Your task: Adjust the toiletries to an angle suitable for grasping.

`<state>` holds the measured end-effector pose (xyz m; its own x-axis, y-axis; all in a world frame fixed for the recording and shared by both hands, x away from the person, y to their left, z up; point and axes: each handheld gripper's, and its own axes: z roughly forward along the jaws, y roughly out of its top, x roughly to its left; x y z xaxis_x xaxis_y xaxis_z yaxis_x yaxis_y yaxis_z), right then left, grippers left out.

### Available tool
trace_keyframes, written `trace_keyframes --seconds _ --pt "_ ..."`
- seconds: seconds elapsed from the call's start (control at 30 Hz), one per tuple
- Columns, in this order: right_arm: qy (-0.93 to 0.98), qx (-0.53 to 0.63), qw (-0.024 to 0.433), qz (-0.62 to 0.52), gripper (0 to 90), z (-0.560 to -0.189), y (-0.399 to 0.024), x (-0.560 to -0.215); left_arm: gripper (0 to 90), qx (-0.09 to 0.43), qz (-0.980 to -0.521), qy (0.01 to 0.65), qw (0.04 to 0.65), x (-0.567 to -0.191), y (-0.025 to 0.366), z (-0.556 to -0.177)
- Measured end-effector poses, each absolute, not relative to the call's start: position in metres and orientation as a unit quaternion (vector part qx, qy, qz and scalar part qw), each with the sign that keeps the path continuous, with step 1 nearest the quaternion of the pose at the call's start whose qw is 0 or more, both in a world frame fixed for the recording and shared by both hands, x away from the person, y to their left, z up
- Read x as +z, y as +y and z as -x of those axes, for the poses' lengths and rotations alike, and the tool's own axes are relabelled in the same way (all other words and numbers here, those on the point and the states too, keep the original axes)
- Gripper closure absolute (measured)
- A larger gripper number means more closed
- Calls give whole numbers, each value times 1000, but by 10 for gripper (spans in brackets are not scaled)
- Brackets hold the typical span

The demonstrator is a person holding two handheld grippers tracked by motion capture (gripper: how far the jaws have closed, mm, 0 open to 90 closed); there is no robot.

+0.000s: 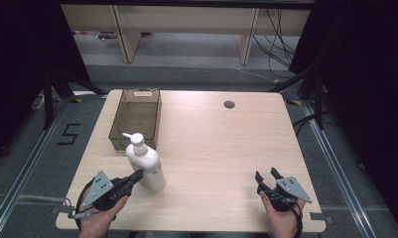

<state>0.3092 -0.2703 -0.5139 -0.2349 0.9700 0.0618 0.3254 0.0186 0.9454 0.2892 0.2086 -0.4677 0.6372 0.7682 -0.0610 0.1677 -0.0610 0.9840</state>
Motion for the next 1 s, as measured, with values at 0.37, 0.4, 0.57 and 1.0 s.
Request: trace_keyframes --seconds 0.37,0.4,0.57,1.0 --pt "633 474 351 -502 399 -311 -272 -514 895 248 -688 337 593 -465 193 -300" --pt "633 474 351 -502 398 -311 -272 -514 895 247 -688 338 592 -465 192 -300" --pt "634 470 352 -503 395 -310 -272 -514 895 249 -689 338 591 -465 189 -302" --pt "634 476 348 -501 388 -311 -273 -514 894 250 -684 340 595 -466 183 -303"
